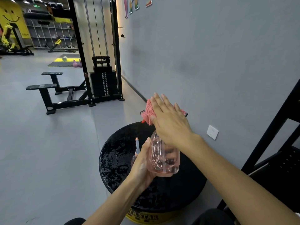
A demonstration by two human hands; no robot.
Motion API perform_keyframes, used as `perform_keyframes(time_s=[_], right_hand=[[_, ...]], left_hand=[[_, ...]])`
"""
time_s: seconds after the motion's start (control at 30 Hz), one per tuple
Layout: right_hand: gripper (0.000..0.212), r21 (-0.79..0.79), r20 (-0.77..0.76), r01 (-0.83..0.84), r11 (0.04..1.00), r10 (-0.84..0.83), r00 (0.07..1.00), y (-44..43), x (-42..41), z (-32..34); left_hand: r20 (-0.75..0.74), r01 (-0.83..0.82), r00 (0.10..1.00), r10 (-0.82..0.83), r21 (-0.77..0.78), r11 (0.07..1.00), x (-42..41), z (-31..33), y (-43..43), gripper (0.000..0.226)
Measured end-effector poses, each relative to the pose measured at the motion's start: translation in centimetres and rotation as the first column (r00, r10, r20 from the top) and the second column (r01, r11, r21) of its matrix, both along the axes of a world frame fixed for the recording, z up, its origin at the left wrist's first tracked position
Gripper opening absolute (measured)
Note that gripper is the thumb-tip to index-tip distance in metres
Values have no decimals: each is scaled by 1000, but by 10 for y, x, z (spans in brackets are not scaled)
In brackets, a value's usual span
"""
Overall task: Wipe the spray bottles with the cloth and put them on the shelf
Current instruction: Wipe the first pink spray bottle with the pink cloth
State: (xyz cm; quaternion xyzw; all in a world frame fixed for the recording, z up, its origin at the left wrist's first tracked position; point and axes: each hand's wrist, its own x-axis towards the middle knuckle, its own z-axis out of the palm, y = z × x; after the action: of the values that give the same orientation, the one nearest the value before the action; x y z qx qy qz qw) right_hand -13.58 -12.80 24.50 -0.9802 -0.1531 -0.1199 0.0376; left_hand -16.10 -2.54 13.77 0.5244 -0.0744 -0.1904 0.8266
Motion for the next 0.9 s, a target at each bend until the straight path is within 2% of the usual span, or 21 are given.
perform_keyframes(time_s=[0.27, 0.47, 0.6, 0.7, 0.83, 0.9], right_hand=[[57, -64, -45, -74, 995, 71, 996, -2, -11, -7], [56, 44, -48, 11, 999, -9, 999, -3, 3, 6], [56, 19, -55, -47, 999, 48, 997, -3, -4, 4], [56, -15, -40, -84, 996, 84, 996, -5, -14, -1], [55, -28, -30, -42, 999, 41, 999, -8, -12, 1], [55, 6, -25, 0, 1000, 0, 1000, -11, -5, 7]], left_hand=[[-28, 31, 999, -33, -52, 998, -1, -2, 4, 75], [14, 63, 998, -63, -26, 998, -5, -2, 0, 71], [70, 65, 996, -62, -38, 997, -4, 0, 4, 94], [159, 88, 984, -81, -38, 995, -5, 0, 7, 84], [171, 113, 980, -101, -61, 992, -9, -2, 6, 70], [156, 117, 982, -107, -59, 991, -9, -2, 4, 76]])
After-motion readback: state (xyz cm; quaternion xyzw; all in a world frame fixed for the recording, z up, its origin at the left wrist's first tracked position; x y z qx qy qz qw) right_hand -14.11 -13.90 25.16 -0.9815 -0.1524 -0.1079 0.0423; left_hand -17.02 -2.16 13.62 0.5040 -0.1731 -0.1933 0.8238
